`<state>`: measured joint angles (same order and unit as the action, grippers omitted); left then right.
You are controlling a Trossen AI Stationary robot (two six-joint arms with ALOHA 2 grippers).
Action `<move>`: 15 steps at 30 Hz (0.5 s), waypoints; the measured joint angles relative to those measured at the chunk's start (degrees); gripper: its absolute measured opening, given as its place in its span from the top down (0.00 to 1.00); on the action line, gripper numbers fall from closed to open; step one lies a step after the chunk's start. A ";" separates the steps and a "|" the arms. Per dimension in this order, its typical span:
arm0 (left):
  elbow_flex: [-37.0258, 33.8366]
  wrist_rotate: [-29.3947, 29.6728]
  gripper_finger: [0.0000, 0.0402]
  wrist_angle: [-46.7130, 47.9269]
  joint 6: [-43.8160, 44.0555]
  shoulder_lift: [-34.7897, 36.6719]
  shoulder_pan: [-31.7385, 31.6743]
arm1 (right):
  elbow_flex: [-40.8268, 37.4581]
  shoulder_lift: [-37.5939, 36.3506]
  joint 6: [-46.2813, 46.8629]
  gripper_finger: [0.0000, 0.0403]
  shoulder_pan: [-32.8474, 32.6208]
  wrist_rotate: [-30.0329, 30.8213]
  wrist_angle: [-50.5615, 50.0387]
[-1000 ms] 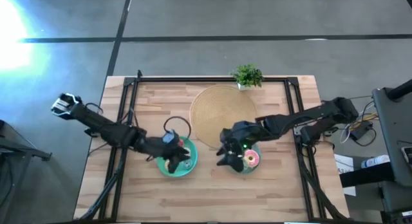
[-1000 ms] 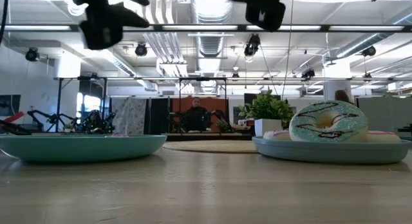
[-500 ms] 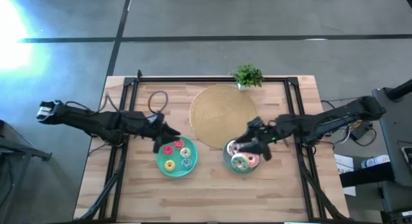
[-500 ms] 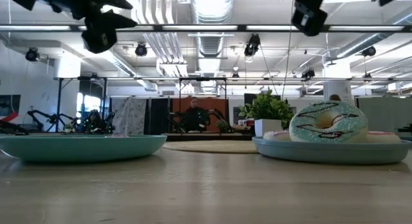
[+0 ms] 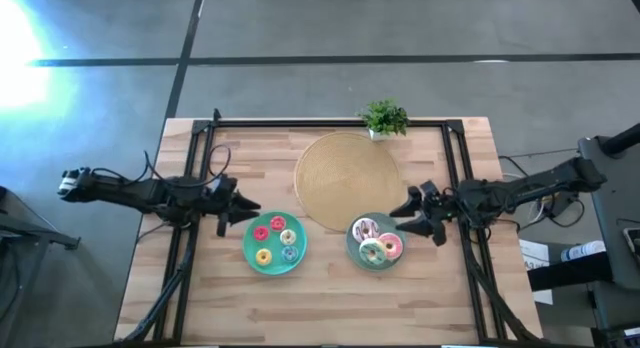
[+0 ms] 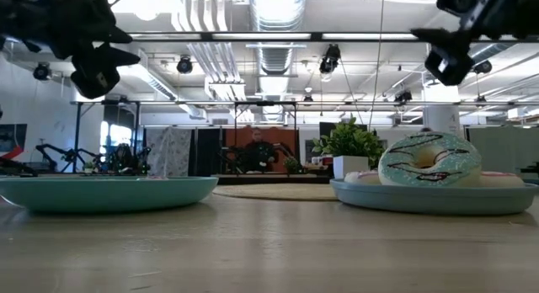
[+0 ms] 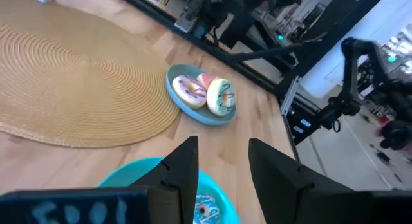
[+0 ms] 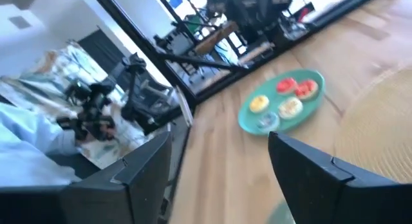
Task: Pick & Place donuts
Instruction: Return to Home Position
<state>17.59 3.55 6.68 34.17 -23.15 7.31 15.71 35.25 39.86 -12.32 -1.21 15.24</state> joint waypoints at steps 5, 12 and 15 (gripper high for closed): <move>-2.79 1.84 0.73 -0.71 -1.89 4.59 0.00 | -5.25 -1.62 0.04 0.39 -0.04 -0.04 -0.09; -6.29 9.23 0.73 -0.65 -3.75 9.90 -0.09 | -11.49 -1.40 0.02 0.37 -0.04 -0.08 -0.02; -8.39 9.34 0.73 -0.79 -2.94 11.99 -0.09 | -14.08 -1.41 0.02 0.36 -0.04 -0.07 0.02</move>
<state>9.20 12.90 5.88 31.23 -11.15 7.22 1.63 33.84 39.88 -12.36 -1.28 15.27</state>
